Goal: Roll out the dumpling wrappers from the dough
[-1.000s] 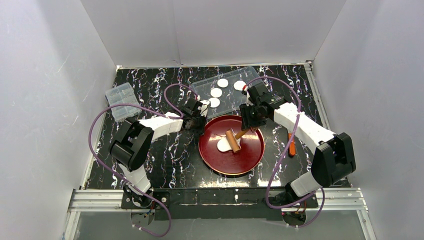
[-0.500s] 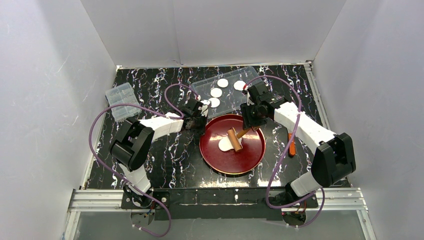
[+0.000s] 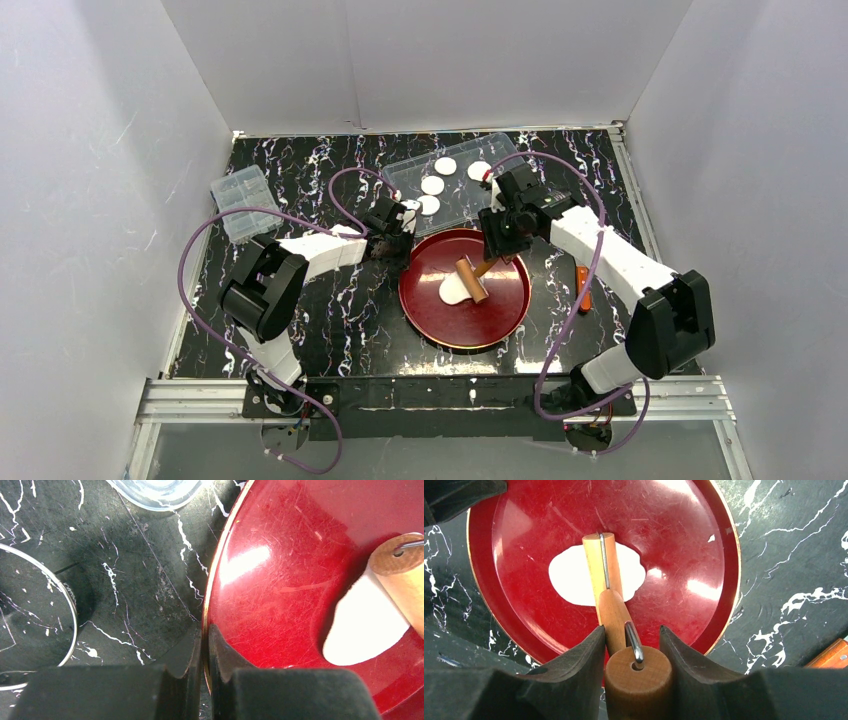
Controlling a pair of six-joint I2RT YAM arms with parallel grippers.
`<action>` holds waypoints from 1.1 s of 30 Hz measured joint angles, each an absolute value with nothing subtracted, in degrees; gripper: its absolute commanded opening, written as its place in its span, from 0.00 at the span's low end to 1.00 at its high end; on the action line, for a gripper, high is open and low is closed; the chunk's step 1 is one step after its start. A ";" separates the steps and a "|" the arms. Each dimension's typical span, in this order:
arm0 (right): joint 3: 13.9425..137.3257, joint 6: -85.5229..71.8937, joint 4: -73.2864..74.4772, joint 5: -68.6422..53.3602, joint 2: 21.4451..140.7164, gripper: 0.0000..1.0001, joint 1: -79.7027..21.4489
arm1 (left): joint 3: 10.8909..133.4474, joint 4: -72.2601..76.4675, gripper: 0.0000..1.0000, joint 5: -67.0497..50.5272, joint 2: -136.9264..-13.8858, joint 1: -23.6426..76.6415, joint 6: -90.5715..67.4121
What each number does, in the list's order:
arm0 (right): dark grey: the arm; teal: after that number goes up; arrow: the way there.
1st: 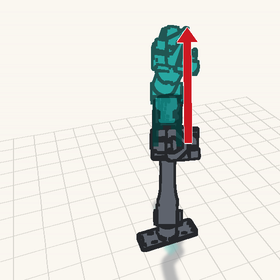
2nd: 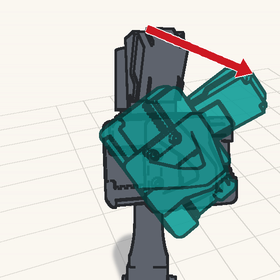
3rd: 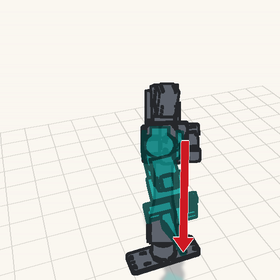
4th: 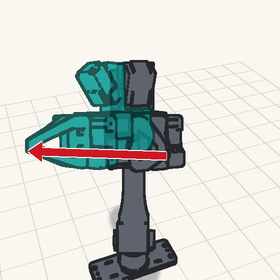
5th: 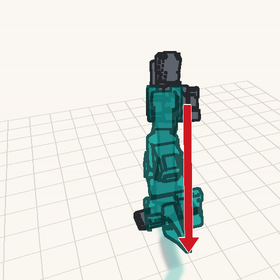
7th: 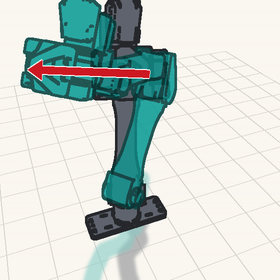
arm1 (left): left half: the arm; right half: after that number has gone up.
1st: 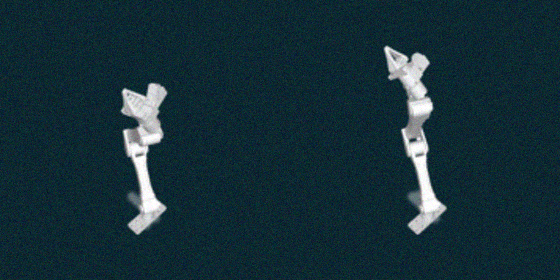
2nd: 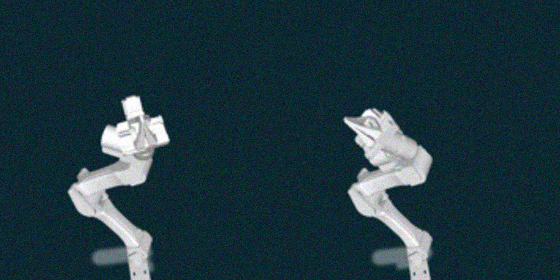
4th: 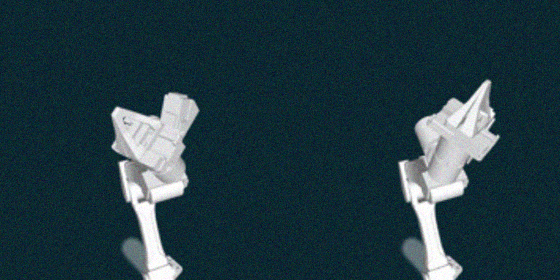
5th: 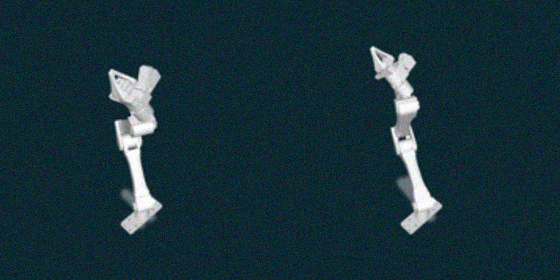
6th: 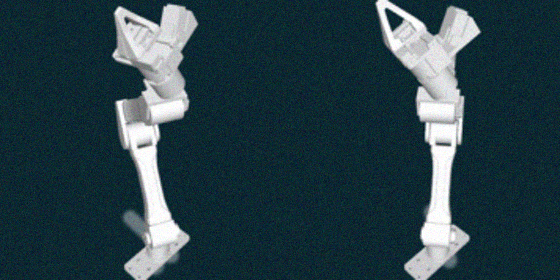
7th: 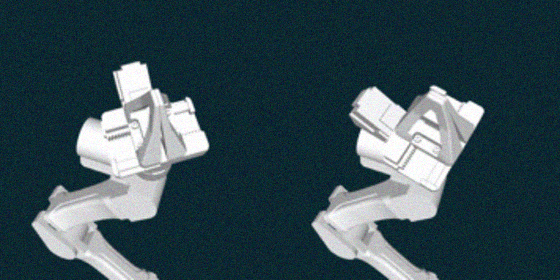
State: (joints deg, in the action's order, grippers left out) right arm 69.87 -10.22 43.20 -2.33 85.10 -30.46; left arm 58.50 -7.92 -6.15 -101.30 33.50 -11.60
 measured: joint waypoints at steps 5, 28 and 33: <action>69.93 -9.87 44.97 -2.22 83.37 0.01 -31.11 | 58.50 -7.90 0.00 -6.15 -101.30 33.50 -11.60; 72.40 -8.73 47.81 -7.29 82.19 0.01 -32.40 | 58.50 -7.94 0.00 -6.09 -101.30 33.47 -11.57; 72.51 -8.80 47.48 -7.01 83.29 0.01 -33.63 | 58.50 -7.97 0.00 -6.07 -101.30 33.47 -11.57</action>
